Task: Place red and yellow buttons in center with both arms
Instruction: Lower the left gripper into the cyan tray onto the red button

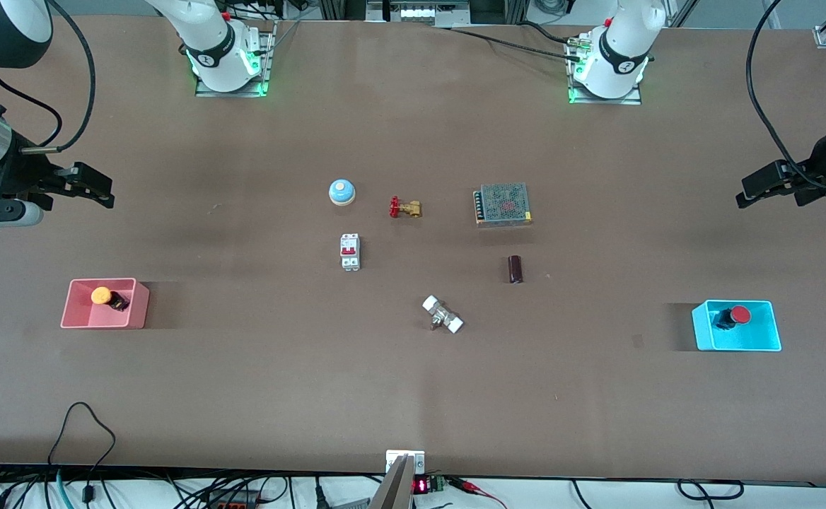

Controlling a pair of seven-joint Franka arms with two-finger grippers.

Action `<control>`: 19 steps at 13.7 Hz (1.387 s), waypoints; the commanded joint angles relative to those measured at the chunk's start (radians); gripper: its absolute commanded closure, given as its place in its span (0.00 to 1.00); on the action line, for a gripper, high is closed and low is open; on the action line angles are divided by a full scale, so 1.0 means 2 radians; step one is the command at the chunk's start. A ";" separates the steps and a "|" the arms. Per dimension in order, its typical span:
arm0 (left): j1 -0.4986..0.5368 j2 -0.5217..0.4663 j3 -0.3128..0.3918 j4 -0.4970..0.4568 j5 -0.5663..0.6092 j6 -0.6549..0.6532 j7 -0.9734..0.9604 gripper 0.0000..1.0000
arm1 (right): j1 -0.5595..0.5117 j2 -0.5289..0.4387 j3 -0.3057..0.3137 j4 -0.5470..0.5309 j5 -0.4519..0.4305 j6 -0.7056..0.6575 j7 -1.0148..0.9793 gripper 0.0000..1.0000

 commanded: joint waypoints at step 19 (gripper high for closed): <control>0.085 0.222 0.013 0.040 0.032 0.153 0.028 0.00 | -0.106 0.158 -0.002 0.001 -0.015 0.188 -0.183 0.00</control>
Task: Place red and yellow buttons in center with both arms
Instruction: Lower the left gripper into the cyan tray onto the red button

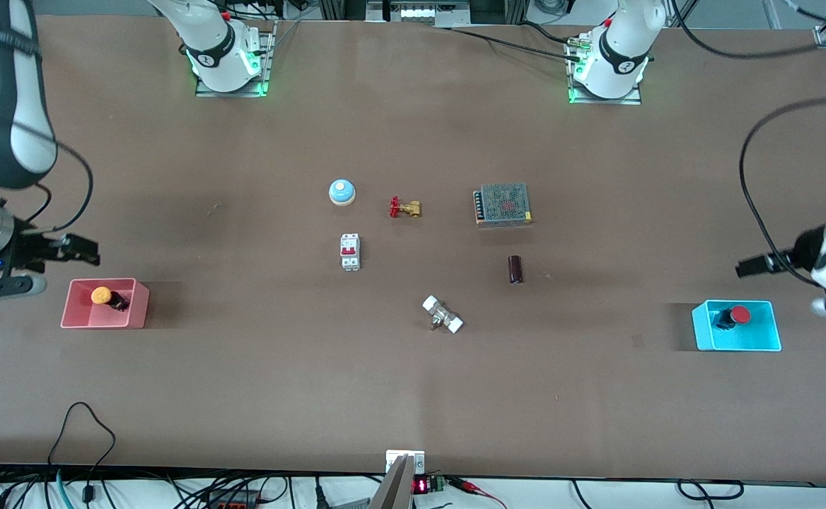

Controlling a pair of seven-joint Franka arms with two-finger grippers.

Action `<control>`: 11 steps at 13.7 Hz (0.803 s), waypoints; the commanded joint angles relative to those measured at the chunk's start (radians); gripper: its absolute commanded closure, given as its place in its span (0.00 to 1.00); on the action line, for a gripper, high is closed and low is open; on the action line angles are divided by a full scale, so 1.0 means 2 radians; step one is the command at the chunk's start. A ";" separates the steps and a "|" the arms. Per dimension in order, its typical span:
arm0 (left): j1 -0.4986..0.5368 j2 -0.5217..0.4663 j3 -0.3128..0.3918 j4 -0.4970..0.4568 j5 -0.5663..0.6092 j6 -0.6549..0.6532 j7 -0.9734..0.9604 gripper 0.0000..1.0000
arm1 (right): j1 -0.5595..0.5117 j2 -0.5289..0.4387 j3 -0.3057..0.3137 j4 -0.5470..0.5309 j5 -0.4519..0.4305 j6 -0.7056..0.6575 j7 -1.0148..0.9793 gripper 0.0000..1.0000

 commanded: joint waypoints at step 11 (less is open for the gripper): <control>0.038 0.154 -0.004 0.043 -0.008 0.171 0.144 0.00 | -0.048 0.073 0.011 -0.088 0.001 0.233 -0.053 0.00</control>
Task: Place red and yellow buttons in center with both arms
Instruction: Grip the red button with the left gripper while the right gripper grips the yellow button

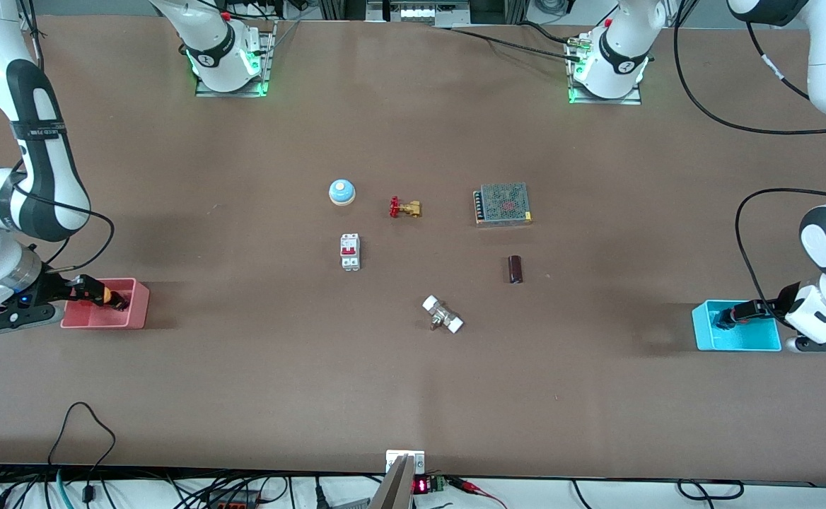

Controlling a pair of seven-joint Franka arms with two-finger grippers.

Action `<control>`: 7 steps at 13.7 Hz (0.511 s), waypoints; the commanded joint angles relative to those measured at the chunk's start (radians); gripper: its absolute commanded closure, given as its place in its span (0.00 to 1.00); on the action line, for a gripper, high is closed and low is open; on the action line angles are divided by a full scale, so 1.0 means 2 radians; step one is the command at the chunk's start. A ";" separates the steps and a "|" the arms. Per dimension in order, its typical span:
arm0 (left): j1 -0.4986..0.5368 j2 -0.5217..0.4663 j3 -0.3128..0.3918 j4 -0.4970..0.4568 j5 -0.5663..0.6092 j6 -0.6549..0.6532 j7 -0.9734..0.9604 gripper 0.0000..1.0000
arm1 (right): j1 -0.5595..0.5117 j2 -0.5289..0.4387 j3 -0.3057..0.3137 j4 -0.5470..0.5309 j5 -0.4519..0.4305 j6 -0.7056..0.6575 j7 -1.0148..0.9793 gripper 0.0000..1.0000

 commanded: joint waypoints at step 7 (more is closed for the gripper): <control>0.007 0.033 0.000 0.023 -0.035 -0.003 0.023 0.00 | -0.019 0.013 0.016 -0.023 0.000 0.015 -0.007 0.00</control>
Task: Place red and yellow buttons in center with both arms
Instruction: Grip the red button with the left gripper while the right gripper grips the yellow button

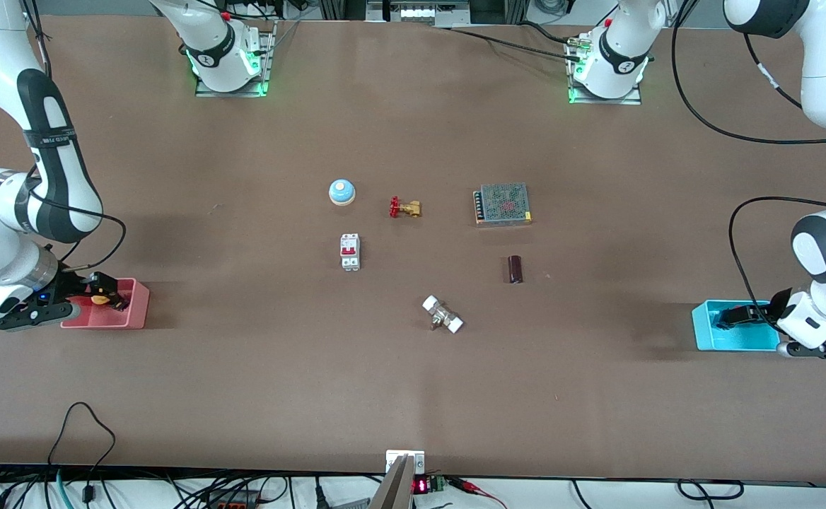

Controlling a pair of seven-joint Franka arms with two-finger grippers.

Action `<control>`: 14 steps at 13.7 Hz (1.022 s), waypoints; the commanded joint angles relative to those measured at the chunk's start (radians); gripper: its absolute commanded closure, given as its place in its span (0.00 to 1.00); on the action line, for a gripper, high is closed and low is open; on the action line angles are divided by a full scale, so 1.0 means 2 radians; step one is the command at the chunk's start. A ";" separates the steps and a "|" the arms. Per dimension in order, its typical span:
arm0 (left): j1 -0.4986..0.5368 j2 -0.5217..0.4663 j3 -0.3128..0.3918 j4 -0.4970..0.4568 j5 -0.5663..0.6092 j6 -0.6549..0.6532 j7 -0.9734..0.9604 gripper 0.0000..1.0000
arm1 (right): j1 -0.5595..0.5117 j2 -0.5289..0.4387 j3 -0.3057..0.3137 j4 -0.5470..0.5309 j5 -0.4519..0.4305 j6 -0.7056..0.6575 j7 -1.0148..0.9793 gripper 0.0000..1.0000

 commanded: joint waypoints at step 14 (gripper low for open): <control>-0.002 0.030 0.001 0.013 -0.010 -0.005 0.054 0.59 | -0.019 0.020 0.017 -0.011 -0.001 0.022 -0.007 0.15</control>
